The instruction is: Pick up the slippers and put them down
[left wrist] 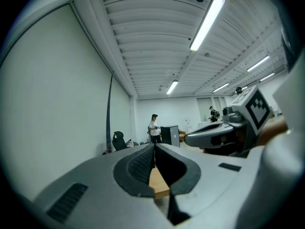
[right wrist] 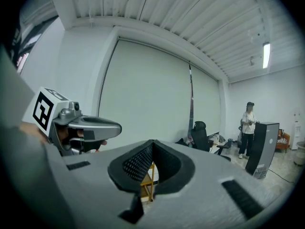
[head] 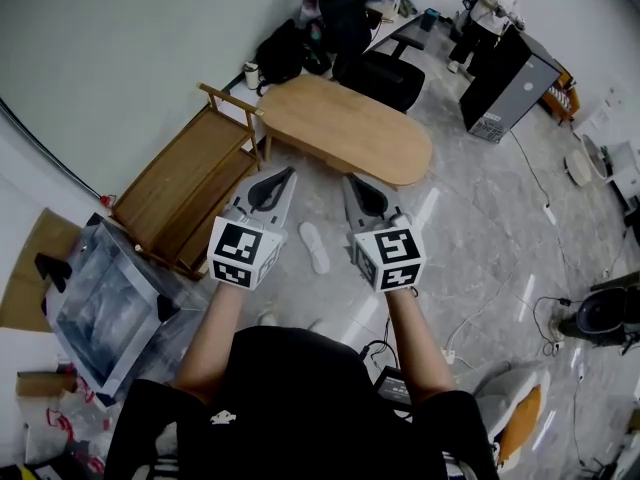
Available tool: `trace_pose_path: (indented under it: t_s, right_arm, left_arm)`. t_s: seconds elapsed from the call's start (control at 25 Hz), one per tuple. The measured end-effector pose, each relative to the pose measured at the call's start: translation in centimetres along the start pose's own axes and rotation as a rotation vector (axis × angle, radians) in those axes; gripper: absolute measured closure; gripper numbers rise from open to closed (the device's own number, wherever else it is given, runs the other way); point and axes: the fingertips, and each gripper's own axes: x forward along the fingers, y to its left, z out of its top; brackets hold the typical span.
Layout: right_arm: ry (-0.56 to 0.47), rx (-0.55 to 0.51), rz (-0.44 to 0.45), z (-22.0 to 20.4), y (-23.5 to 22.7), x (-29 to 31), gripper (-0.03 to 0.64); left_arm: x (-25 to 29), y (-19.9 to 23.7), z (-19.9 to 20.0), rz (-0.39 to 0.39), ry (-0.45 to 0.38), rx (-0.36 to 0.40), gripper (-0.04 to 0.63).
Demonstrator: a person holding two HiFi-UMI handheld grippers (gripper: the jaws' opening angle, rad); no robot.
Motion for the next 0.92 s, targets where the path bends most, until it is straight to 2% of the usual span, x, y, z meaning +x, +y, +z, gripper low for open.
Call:
trace_pose_path:
  t_s: [0.24, 0.4, 0.56, 0.92]
  right_arm:
    - [-0.013, -0.006, -0.012, 0.9, 0.7, 0.8, 0.618]
    - [-0.014, -0.013, -0.014, 1.0, 1.2, 1.2, 0.618]
    - [0.015, -0.019, -0.009, 0.8, 1.7, 1.3, 0.618]
    - [-0.003, -0.021, -0.021, 1.1, 1.5, 1.9, 0.618]
  left_arm:
    - [-0.2, 0.3, 0.5, -0.031, -0.004, 0.009, 0.589]
    - [-0.3, 0.8, 0.6, -0.017, -0.011, -0.007, 0.589]
    - [-0.3, 0.6, 0.6, -0.028, -0.012, 0.012, 0.589]
    - [-0.2, 1.1, 0.7, -0.03, -0.028, 0.015, 0.589]
